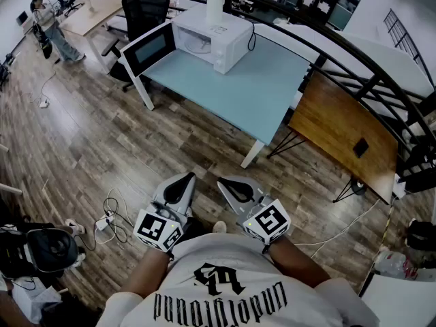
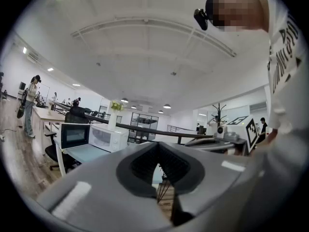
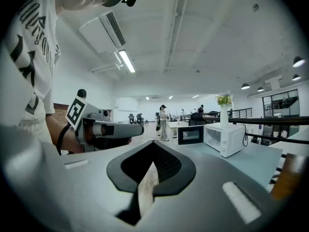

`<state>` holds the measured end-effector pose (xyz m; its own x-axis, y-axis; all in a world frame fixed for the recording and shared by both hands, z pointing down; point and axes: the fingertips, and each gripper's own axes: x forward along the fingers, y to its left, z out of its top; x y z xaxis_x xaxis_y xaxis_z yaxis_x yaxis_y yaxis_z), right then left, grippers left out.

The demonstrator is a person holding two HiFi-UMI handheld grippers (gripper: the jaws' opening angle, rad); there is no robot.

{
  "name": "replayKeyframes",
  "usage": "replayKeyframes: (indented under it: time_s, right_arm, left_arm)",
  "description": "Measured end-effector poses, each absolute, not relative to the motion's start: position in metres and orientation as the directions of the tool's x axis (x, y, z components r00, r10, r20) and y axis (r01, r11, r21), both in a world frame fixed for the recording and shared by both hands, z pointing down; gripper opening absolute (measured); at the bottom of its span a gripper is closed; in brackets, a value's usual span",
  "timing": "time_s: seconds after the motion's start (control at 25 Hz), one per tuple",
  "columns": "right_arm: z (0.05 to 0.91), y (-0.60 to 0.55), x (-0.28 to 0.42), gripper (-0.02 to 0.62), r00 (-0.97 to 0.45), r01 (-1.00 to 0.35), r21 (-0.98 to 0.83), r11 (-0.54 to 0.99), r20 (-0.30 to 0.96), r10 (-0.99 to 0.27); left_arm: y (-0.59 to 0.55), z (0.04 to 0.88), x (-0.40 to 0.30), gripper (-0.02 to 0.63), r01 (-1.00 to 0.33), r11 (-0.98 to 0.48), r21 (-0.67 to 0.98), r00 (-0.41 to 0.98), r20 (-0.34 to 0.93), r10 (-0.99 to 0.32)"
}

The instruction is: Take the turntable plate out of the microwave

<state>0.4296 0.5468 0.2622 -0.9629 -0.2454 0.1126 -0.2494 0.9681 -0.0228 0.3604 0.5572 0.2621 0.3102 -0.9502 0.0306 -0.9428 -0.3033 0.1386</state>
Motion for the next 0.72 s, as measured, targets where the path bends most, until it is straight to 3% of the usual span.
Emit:
replayKeyframes:
  time_s: [0.72]
  right_arm:
    - [0.263, 0.521, 0.339, 0.003, -0.966, -0.24, -0.057, 0.969, 0.111, -0.233]
  left_arm:
    - [0.538, 0.269, 0.27, 0.05, -0.937, -0.309, 0.161, 0.315, 0.011, -0.949]
